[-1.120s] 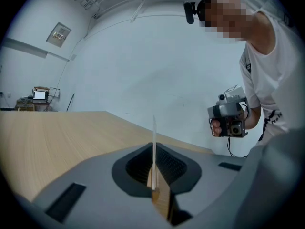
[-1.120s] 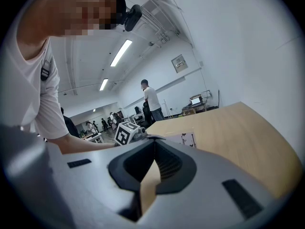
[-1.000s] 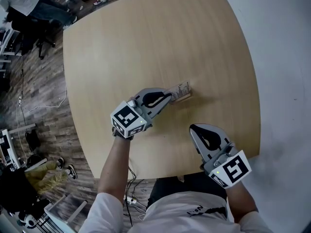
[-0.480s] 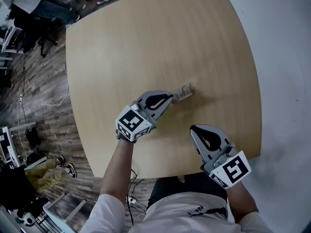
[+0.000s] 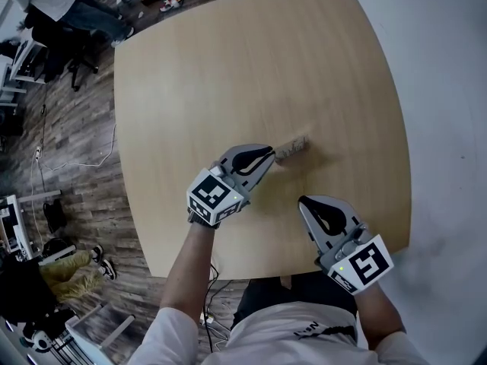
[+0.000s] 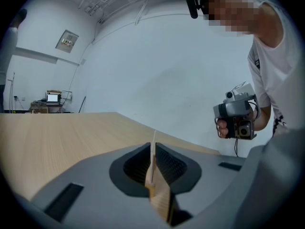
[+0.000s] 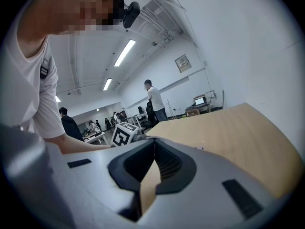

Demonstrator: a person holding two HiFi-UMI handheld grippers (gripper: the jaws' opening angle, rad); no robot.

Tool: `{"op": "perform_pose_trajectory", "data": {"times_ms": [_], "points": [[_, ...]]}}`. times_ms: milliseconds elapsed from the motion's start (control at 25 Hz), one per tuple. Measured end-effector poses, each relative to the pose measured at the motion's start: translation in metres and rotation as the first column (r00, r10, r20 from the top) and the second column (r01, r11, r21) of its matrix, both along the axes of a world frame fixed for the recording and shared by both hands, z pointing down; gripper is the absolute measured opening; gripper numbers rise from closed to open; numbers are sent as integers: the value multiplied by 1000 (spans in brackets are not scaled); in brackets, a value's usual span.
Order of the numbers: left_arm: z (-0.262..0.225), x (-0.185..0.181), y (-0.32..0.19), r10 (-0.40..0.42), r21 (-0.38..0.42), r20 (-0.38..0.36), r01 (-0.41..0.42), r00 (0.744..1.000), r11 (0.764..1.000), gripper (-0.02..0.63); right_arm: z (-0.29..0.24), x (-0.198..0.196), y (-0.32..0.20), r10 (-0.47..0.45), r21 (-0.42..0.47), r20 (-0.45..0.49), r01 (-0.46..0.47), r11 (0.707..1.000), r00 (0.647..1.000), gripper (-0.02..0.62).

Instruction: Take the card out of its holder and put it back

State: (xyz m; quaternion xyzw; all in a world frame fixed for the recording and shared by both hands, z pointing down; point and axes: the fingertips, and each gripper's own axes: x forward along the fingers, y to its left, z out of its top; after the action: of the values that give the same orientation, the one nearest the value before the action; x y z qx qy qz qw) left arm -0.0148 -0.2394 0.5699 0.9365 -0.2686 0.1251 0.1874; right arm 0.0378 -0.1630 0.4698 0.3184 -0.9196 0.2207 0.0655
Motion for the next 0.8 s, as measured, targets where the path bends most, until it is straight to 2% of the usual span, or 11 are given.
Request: {"op": "perform_pose_trajectory", "data": {"times_ms": [280,520,800], "points": [[-42,0,11,-45,22,-60,46,997,999,26,-18,-11,1,24,25,-10,-24,999,1000,15],[-94,-2,57,-97,46,-90,101,991,994,26,-52,-18,47,59,86,-14,-57,995,998,15],[-157,-15,93,-184,47,-156,194,970,980,26,-92,-29,81,80,140,-27,-75,987,996,15]]}}
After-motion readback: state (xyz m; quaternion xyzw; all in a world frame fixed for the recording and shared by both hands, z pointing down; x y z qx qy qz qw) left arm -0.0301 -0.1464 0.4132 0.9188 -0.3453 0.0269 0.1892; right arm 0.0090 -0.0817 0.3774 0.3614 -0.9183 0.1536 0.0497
